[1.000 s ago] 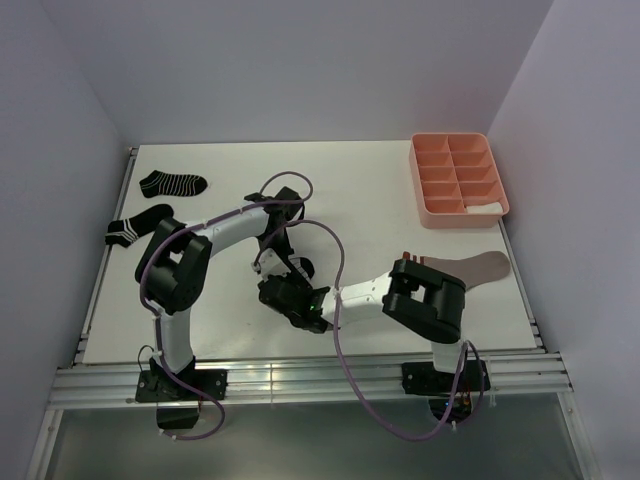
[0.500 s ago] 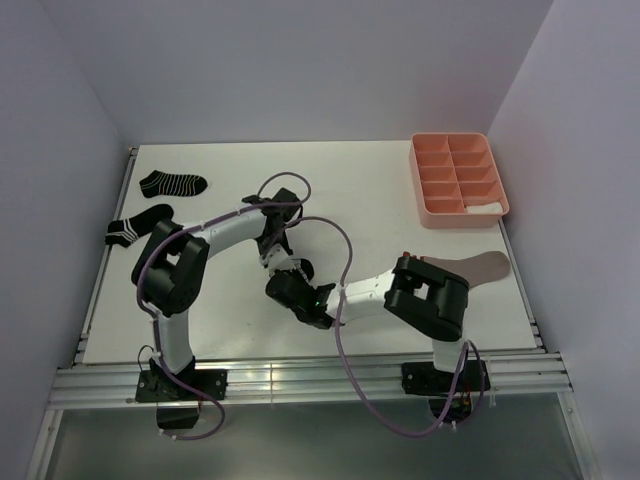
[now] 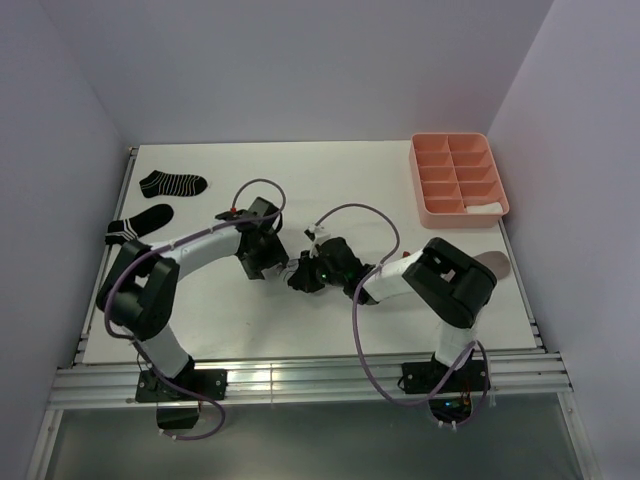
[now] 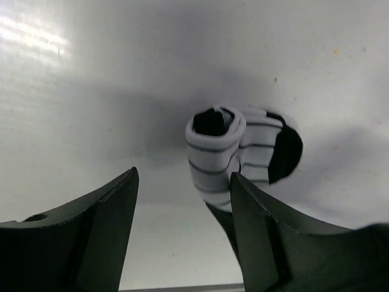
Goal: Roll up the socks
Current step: Roll the sock at the center of the board.
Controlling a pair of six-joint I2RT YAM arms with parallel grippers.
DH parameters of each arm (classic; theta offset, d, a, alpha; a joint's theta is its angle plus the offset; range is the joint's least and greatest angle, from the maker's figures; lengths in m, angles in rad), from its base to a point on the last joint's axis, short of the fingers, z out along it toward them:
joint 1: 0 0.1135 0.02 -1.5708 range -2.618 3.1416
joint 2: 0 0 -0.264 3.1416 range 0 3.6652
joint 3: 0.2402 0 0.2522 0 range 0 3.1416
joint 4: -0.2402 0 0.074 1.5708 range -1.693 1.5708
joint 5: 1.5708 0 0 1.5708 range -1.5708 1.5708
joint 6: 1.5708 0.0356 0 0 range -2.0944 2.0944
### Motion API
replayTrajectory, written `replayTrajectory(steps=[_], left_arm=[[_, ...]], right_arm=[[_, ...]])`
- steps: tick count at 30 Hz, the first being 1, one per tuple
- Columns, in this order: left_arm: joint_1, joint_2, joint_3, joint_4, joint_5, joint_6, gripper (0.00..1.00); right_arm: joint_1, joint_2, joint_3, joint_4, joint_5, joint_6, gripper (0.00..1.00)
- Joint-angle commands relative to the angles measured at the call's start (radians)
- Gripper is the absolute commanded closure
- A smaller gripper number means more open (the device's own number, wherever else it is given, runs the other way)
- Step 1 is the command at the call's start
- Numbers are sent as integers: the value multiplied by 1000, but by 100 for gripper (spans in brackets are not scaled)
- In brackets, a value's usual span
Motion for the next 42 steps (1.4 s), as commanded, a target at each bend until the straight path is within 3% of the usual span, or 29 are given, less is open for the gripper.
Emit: replayTrajectory(steps=[1,5,11,14,15,19,25,34,42], left_arm=[[-1,-132,-83,119,52,-89,34],[-1,-285,-250,257,48,-157,34],[-1,-420,-411,489,52,-168,34],[0,-442,-471,586,52,-151,41],[-1,-448,-501,619,52,-143,49],[-1,-472,-584,759,66,-140,56],[-1,-451,-640,857,65,-99,55],[21,-361,-723,1085,89,-42,41],[59,-250,-766,1246,155,-34,50]], right_arm=[[-79,81,-75,48,-257,140,100],[-152,156,-119,198,-412,292,100],[-204,264,-146,339,-506,421,100],[-225,305,-147,383,-533,464,100],[-230,313,-147,379,-530,465,100],[-232,318,-136,323,-514,452,100],[-232,325,-133,298,-501,442,100],[-232,328,-124,266,-500,436,100],[-232,328,-112,238,-503,430,100]])
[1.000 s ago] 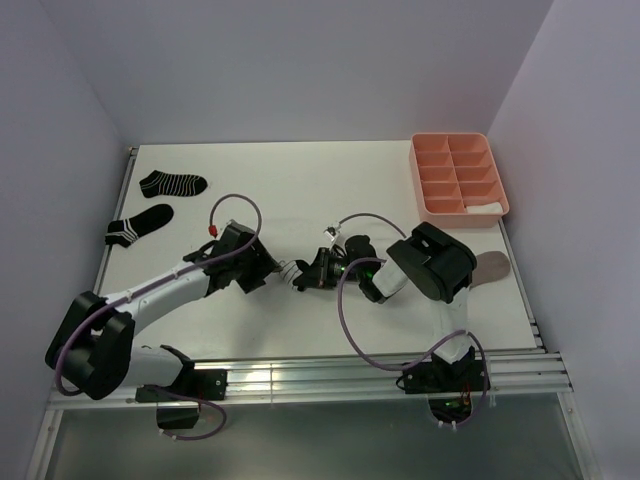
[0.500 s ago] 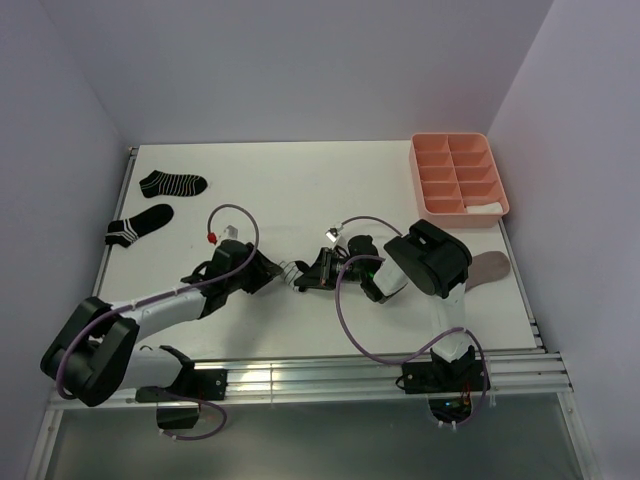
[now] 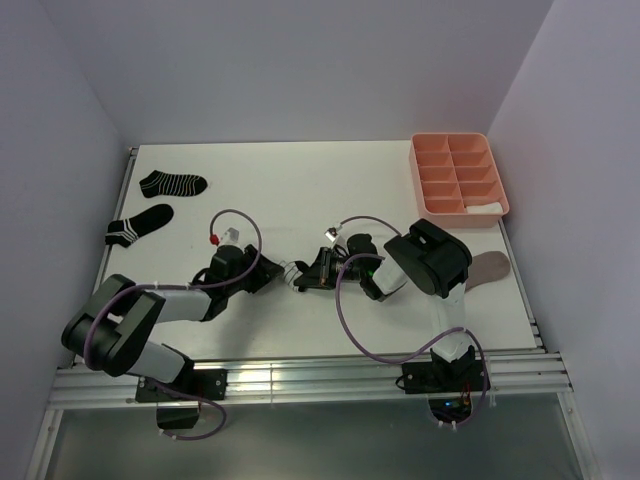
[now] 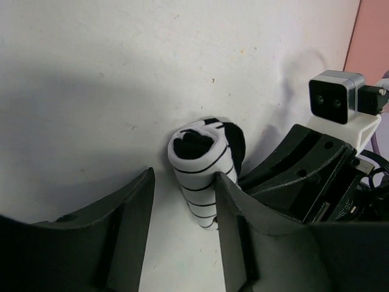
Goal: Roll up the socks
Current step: Roll the sock at the center of the board.
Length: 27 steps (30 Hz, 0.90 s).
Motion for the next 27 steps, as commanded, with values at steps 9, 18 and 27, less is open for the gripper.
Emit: replayTrajectory(steps=[9,18,27], left_arm=[[12,169,-1,155,61,21,78],[12,130,123,-146,-9,70,100],[-5,166,482,-770,-173,151,100]], right_arm=[[8,48,-9,-280,39,-63,96],[16,-128,20,-494,169,-225,62],[145,-395,86,-806,610,-433,49]])
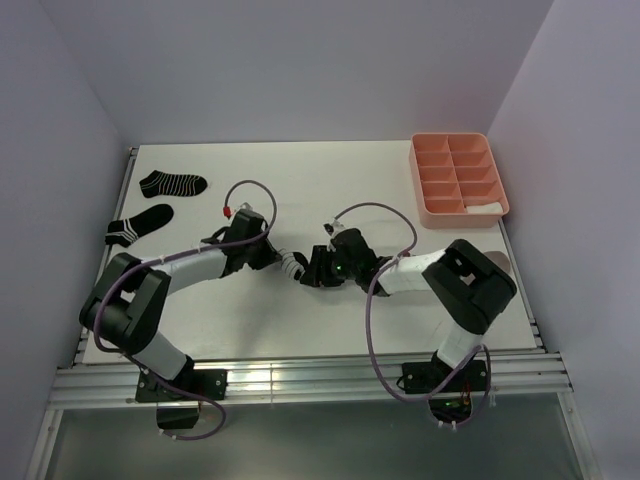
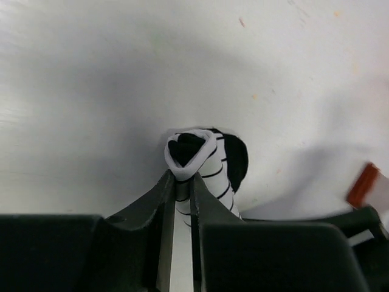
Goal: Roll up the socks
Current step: Roll the sock at the center of the board.
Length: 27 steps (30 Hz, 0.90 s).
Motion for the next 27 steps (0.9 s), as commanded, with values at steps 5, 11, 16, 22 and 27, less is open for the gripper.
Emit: replayTrajectory(steps=[5,11,16,22,27], left_arm=[[-41,116,286,-480,-162,123,100],[-70,234,402,-605,-134,151,100],[-80,290,462,-674,-127,175,100],[-89,302,485,-703,-118,185,100],[-90,303,491,-720,-110,195,100]], right_arm=[[166,-142,64,-237,545,-211,46],[325,-118,153,-205,775,-346,43],[400,-20,231,-167,885,-490,42],[427,96,308,-154,888,-553,42],[428,169,325,-134,927,-575,43]])
